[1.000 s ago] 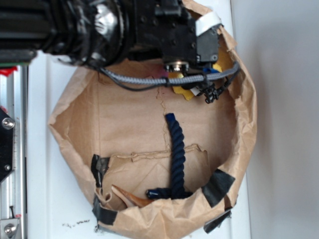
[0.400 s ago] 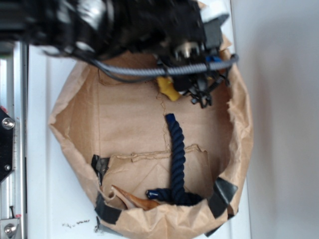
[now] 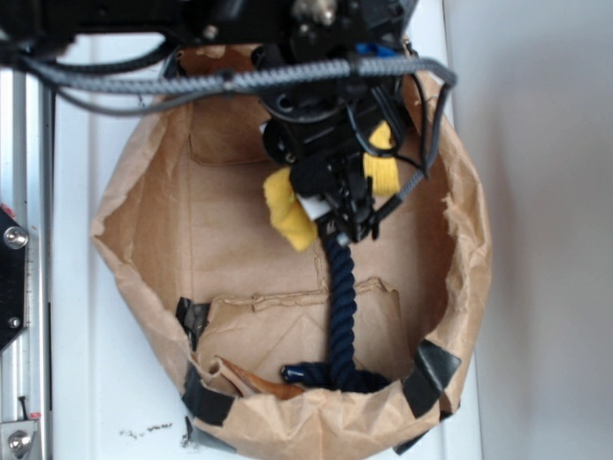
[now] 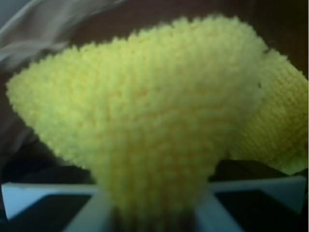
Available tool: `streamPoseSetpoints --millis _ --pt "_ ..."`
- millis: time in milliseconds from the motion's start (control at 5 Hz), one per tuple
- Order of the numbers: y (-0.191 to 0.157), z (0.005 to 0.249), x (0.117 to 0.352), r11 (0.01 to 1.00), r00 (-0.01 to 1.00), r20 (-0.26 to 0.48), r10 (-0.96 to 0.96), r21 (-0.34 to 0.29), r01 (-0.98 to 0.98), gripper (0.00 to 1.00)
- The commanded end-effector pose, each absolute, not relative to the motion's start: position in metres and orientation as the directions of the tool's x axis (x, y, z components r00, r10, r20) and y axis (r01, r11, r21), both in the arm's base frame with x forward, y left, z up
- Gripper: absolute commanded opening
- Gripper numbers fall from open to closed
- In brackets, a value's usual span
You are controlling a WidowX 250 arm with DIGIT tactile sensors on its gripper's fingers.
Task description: Grab the yellow cloth.
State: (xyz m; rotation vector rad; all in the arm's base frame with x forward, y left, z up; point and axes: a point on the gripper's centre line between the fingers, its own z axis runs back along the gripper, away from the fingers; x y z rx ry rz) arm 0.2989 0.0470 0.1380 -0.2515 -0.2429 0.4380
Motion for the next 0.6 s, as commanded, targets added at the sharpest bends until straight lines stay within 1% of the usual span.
streamPoseSetpoints --millis 0,200,400 --pt "0.0114 0.1974 0.2902 0.925 0.915 0.23 0.333 -0.268 -0.269 0.0" --pt "0.0058 0.1992 0.2847 0.938 0.923 0.237 0.303 -0.247 -0.245 0.0" --pt "0.0045 0.1995 0.2838 0.95 0.926 0.234 0.295 -0.173 -0.259 0.0"
